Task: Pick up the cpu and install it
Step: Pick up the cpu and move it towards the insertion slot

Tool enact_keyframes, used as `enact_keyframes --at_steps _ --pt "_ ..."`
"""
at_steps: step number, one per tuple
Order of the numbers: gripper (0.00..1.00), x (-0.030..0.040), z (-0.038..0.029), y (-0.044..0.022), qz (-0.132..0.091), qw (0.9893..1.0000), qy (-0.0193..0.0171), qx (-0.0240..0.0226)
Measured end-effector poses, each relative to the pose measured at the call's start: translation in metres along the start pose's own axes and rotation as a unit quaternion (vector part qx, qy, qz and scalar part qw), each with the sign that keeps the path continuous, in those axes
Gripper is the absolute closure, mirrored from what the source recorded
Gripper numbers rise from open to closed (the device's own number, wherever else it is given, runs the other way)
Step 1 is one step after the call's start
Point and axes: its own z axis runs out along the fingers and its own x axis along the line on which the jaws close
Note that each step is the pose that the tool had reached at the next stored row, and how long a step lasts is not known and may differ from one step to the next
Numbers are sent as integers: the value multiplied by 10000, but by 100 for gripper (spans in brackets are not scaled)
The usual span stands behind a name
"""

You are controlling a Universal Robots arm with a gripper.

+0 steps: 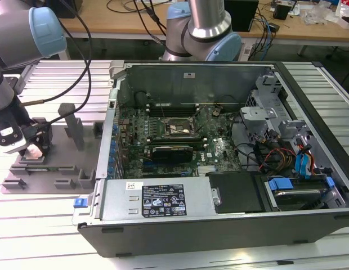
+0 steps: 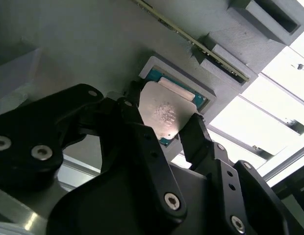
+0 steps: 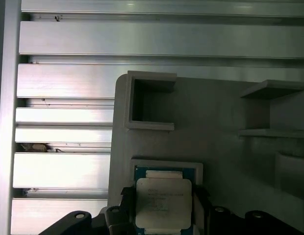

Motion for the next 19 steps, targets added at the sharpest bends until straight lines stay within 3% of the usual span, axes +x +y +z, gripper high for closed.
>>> enact_keyframes --at_steps 1,12,18,19 --pt "43 0 0 0 0 10000 0 0" --pt "45 -1 -3 0 24 10000 -3 0" --pt "45 -1 -63 3 40 10000 -2 0" --pt "45 -1 -101 5 69 10000 -4 1"
